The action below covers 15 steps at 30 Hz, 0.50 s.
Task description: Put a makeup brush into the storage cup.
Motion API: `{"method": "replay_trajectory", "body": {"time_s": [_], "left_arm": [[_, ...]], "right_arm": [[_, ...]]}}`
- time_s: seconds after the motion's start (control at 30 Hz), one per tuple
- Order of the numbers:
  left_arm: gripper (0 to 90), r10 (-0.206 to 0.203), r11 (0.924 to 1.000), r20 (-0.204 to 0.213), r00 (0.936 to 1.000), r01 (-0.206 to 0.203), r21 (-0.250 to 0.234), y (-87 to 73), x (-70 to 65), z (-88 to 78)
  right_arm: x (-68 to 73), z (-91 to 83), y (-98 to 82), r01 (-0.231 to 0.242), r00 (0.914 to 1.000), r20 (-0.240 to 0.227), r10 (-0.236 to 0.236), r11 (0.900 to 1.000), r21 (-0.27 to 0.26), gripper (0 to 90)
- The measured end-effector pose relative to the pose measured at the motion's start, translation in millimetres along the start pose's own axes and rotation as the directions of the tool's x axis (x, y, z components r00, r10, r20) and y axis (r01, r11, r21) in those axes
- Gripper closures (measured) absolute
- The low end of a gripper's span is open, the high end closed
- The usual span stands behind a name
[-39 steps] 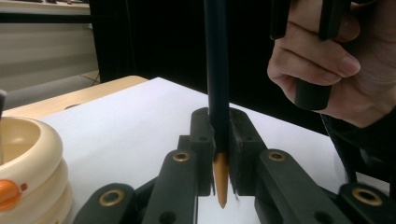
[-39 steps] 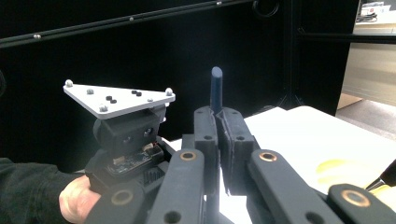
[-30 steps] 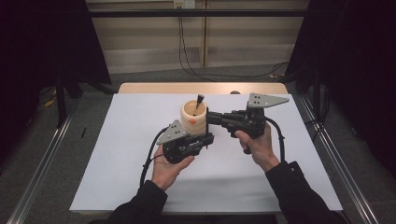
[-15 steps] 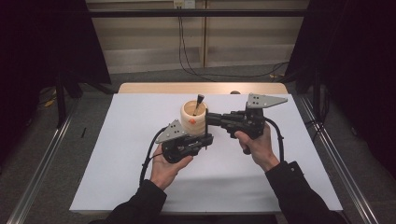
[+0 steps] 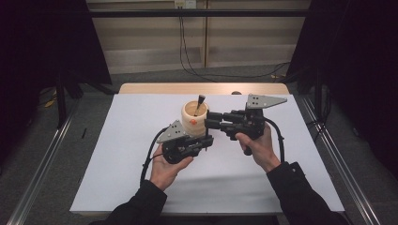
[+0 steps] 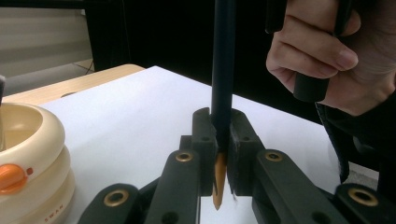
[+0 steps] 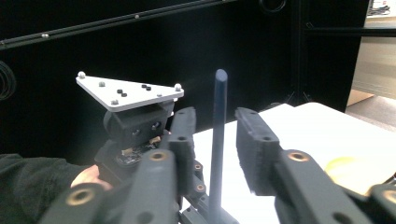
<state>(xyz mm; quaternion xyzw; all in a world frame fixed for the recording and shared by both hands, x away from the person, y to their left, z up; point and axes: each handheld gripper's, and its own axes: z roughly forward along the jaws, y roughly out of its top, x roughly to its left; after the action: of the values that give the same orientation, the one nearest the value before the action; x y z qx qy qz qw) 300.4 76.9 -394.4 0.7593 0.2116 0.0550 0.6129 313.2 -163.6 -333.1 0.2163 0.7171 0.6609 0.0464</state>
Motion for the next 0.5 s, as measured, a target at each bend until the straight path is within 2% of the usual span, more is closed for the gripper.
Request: {"method": "replay_trajectory", "body": {"time_s": [0.07, 0.3, 0.33, 0.4, 0.47, 0.5], "left_arm": [[83.9, -0.011, 0.9999, -0.005, 0.9999, 0.011, -0.004, 0.0, 0.1, -0.6], [83.9, -0.001, 0.9994, -0.022, 0.9998, 0.002, 0.034, 0.7, 2.9, -3.5], [83.9, -0.007, 0.9996, -0.022, 0.9997, 0.008, 0.026, 0.5, 2.8, -3.6], [83.9, -0.008, 0.9997, -0.021, 0.9997, 0.008, 0.025, 1.0, 3.3, -5.0], [83.9, -0.006, 0.9995, -0.024, 0.9997, 0.007, 0.03, 1.5, 3.9, -6.4], [84.0, -0.01, 0.9995, -0.028, 0.9996, 0.011, 0.03, 1.4, 4.1, -6.9]], "right_arm": [[-1.1, -0.3, 0.1, -0.01, 0.9999, 0.003, 0.01, 1.0, -0.002, 58.8], [-1.9, -0.3, 0.2, -0.016, 0.9997, 0.02, 0.016, 1.0, 0.008, 36.2], [-2.1, 0.1, 0.1, -0.019, 0.9996, 0.022, 0.019, 1.0, 0.008, 32.3], [-2.7, 0.0, -0.2, -0.014, 0.9994, 0.033, 0.014, 1.0, 0.007, 29.3], [-2.4, -0.9, 0.1, -0.009, 0.9987, 0.05, 0.008, 1.0, 0.011, 19.7], [-2.6, -1.6, 0.2, -0.005, 0.9981, 0.062, 0.004, 1.0, 0.013, 17.6]]}}
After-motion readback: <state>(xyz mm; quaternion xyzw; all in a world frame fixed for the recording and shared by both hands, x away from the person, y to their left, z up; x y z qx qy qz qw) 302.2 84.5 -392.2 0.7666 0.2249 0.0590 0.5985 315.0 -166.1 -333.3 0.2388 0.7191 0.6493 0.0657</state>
